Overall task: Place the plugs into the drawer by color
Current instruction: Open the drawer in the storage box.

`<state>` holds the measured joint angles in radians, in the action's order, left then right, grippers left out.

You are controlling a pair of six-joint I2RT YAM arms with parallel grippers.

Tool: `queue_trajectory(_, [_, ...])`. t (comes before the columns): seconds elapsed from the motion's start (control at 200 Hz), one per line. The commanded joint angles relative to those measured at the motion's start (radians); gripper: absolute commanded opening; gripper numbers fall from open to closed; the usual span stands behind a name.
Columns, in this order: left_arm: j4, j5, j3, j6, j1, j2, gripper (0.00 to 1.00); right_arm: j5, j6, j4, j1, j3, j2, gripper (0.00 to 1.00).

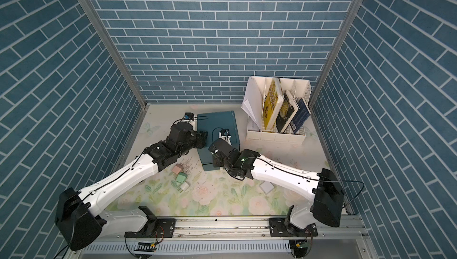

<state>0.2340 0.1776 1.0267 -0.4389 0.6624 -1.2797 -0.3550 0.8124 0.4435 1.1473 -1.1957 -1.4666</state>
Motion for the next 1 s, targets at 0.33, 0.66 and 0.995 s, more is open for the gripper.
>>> queue_trajectory(0.33, [0.04,0.02,-0.001,-0.061,-0.014,-0.053,0.45,-0.139,0.103,0.017,0.158,0.063,0.051,0.0])
queue_trajectory(0.66, [0.043,0.042,-0.071,-0.162,-0.009,0.044,0.51,-0.189,0.187,0.086,0.173,0.186,0.192,0.0])
queue_trajectory(0.995, [-0.005,-0.061,-0.089,-0.205,0.019,0.158,0.63,-0.135,0.105,0.038,0.078,0.194,0.186,0.0])
